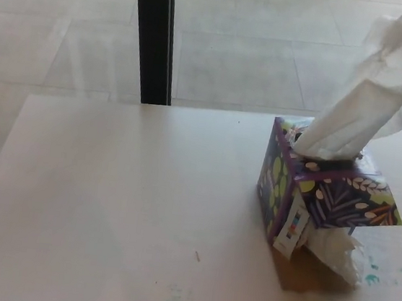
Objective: The robot uses its right hand to pull out a tissue from the tissue box kept in the middle of the desk and put it on the right side
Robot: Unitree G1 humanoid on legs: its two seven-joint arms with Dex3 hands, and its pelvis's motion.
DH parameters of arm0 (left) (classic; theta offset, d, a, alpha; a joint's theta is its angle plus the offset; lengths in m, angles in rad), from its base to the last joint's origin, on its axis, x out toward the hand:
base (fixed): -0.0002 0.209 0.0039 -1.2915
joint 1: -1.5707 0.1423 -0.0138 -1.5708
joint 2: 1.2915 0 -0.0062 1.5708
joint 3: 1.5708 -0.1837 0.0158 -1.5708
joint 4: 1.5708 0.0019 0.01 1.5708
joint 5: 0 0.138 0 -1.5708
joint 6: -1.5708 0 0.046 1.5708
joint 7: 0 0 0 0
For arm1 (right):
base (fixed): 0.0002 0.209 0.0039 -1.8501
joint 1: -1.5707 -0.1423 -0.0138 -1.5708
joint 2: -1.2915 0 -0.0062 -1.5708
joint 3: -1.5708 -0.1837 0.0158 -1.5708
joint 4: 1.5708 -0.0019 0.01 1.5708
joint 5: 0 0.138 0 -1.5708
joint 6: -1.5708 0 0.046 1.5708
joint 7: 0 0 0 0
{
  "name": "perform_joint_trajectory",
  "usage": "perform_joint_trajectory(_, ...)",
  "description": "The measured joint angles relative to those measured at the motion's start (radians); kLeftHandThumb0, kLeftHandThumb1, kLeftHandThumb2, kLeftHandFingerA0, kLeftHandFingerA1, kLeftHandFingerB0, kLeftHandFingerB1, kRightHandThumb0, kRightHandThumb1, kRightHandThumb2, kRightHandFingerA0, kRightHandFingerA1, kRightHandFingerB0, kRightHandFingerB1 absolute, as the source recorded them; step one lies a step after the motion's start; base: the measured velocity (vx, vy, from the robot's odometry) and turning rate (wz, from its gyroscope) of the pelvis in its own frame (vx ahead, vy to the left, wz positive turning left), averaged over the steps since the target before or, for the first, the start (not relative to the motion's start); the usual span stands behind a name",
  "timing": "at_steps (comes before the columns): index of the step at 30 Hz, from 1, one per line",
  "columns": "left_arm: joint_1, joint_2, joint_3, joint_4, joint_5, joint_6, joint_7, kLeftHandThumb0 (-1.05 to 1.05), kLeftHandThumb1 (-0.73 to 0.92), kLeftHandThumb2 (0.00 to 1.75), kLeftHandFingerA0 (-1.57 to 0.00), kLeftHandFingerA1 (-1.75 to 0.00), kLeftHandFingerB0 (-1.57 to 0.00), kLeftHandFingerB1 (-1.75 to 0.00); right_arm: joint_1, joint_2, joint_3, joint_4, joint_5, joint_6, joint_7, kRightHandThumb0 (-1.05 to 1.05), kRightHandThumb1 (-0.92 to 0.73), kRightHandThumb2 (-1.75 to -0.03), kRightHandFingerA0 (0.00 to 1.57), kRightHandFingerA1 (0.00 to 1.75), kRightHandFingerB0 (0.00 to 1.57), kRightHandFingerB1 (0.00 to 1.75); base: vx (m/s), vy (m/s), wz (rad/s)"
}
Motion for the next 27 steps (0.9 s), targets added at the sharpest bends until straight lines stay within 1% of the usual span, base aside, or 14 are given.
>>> perform_joint_trajectory(4, 0.007, 0.0, 0.001, 0.002, 0.0, 0.0, -0.001, -0.81, 0.25, 0.94, -0.47, -1.12, -0.35, -0.98, -0.033, -0.035, -0.002, 0.031, -0.008, 0.025, -0.007, -0.23, -0.54, -1.16, 0.9, 1.75, 0.72, 1.54, 0.0, 0.0, 0.0)
perform_joint_trajectory(5, 0.01, 0.0, 0.003, 0.002, 0.0, 0.0, -0.001, -0.78, 0.26, 0.94, -0.44, -1.11, -0.33, -0.97, -0.04, -0.046, -0.002, 0.044, -0.01, 0.029, -0.009, -0.21, -0.54, -1.06, 0.88, 1.75, 0.69, 1.54, 0.0, 0.0, 0.0)
perform_joint_trajectory(9, 0.014, 0.001, 0.008, 0.008, -0.002, 0.0, -0.002, -0.79, 0.25, 0.93, -0.48, -1.11, -0.34, -0.96, -0.044, -0.109, 0.014, 0.072, -0.03, 0.044, -0.017, -0.17, -0.54, -1.04, 0.97, 1.73, 0.7, 1.45, 0.0, 0.0, 0.0)
perform_joint_trajectory(14, 0.012, 0.006, 0.012, 0.013, -0.003, 0.0, -0.003, -0.78, 0.25, 0.92, -0.49, -1.11, -0.36, -0.97, 0.001, -0.185, 0.045, 0.072, -0.059, 0.048, -0.037, -0.19, -0.54, -1.0, 0.93, 1.67, 0.79, 1.38, 0.0, 0.0, 0.0)
perform_joint_trajectory(15, 0.012, 0.007, 0.013, 0.014, -0.003, 0.0, -0.003, -0.8, 0.21, 1.0, -0.59, -0.97, -0.43, -0.86, 0.022, -0.199, 0.05, 0.066, -0.065, 0.048, -0.041, -0.22, -0.52, -1.0, 0.89, 1.62, 0.8, 1.36, 0.0, 0.0, 0.0)
perform_joint_trajectory(17, 0.014, 0.01, 0.013, 0.014, -0.003, 0.0, -0.002, -0.84, 0.22, 1.0, -0.59, -0.98, -0.43, -0.87, 0.069, -0.224, 0.063, 0.06, -0.08, 0.048, -0.053, -0.18, -0.53, -0.98, 0.92, 1.69, 0.77, 1.39, 0.0, 0.0, 0.0)
perform_joint_trajectory(18, 0.016, 0.011, 0.013, 0.013, -0.003, 0.0, -0.002, -0.8, 0.27, 0.93, -0.5, -1.08, -0.39, -0.96, 0.086, -0.231, 0.068, 0.059, -0.086, 0.049, -0.057, -0.2, -0.53, -0.98, 0.92, 1.71, 0.76, 1.47, 0.0, 0.0, 0.0)
perform_joint_trajectory(19, 0.016, 0.012, 0.012, 0.012, -0.002, 0.0, -0.001, -0.82, 0.27, 0.92, -0.49, -1.06, -0.37, -0.94, 0.102, -0.236, 0.07, 0.06, -0.09, 0.05, -0.064, -0.18, -0.54, -0.96, 0.95, 1.67, 0.82, 1.35, 0.0, 0.0, 0.0)
perform_joint_trajectory(20, 0.017, 0.012, 0.012, 0.011, -0.002, 0.0, -0.001, -0.79, 0.26, 0.93, -0.48, -1.09, -0.36, -0.96, 0.113, -0.238, 0.071, 0.062, -0.094, 0.052, -0.072, -0.21, -0.52, -1.01, 0.93, 1.66, 0.82, 1.36, 0.0, 0.0, 0.0)
perform_joint_trajectory(21, 0.018, 0.013, 0.012, 0.011, -0.002, 0.0, -0.001, -0.72, 0.26, 1.05, -0.54, -0.91, -0.34, -0.78, 0.122, -0.239, 0.073, 0.069, -0.099, 0.054, -0.082, -0.23, -0.55, -1.0, 0.97, 1.69, 0.85, 1.37, 0.0, 0.0, 0.0)
perform_joint_trajectory(22, 0.018, 0.015, 0.012, 0.01, -0.003, 0.0, -0.001, -0.78, 0.25, 0.93, -0.48, -1.1, -0.36, -0.97, 0.127, -0.239, 0.074, 0.075, -0.102, 0.058, -0.087, -0.23, -0.57, -1.02, 0.9, 1.63, 0.8, 1.31, 0.0, 0.0, 0.0)
perform_joint_trajectory(24, 0.018, 0.019, 0.015, 0.01, -0.003, 0.0, -0.001, -0.78, 0.25, 0.95, -0.47, -1.11, -0.34, -0.97, 0.133, -0.243, 0.075, 0.078, -0.106, 0.064, -0.09, -0.19, -0.54, -0.99, 0.96, 1.67, 0.79, 1.37, 0.0, 0.0, 0.0)
perform_joint_trajectory(25, 0.018, 0.02, 0.016, 0.009, -0.004, 0.0, -0.002, -0.77, 0.25, 0.93, -0.48, -1.1, -0.36, -0.97, 0.137, -0.247, 0.074, 0.078, -0.108, 0.069, -0.091, -0.21, -0.57, -0.95, 0.89, 1.69, 0.73, 1.43, 0.0, 0.0, 0.0)
perform_joint_trajectory(27, 0.018, 0.023, 0.019, 0.009, -0.004, 0.001, -0.001, -0.82, 0.24, 0.92, -0.48, -1.12, -0.35, -0.99, 0.149, -0.256, 0.074, 0.078, -0.112, 0.076, -0.092, -0.21, -0.54, -0.95, 0.92, 1.66, 0.77, 1.4, 0.0, 0.0, 0.0)
